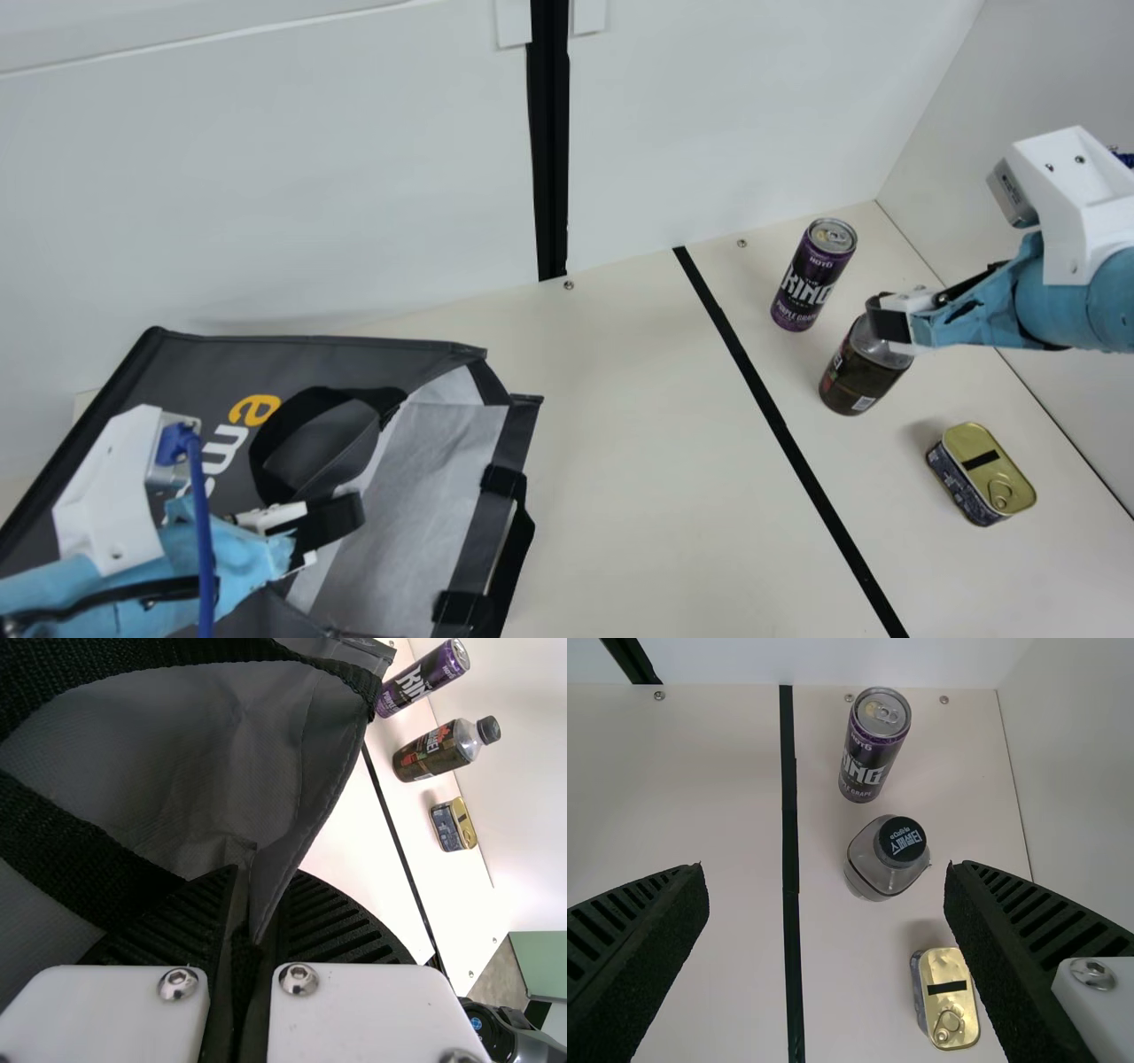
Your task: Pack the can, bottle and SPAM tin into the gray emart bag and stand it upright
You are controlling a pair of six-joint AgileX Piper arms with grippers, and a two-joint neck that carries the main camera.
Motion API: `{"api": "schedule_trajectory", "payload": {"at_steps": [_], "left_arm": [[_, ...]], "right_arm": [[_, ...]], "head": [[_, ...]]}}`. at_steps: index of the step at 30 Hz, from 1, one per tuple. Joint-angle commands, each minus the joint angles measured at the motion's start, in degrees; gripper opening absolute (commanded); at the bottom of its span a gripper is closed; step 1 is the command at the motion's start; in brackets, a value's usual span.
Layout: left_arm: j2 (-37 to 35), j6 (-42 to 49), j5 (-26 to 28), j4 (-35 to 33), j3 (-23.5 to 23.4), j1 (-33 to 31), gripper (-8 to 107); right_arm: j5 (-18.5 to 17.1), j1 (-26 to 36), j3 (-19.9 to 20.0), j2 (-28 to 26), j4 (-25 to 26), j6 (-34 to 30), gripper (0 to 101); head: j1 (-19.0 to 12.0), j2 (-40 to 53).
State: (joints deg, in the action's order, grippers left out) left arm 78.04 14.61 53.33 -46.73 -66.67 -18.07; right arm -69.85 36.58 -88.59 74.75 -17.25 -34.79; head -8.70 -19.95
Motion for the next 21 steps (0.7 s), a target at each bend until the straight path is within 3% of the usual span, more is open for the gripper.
{"api": "schedule_trajectory", "payload": {"at_steps": [1,21], "left_arm": [[0.00,0.00,0.00,0.00,0.00,0.00,-8],[0.00,0.00,0.00,0.00,0.00,0.00,-8]], "right_arm": [[0.00,0.00,0.00,0.00,0.00,0.00,95],[0.00,0.00,0.00,0.00,0.00,0.00,95]], "head": [[-1.30,-0.05],[-1.30,-0.05]]}}
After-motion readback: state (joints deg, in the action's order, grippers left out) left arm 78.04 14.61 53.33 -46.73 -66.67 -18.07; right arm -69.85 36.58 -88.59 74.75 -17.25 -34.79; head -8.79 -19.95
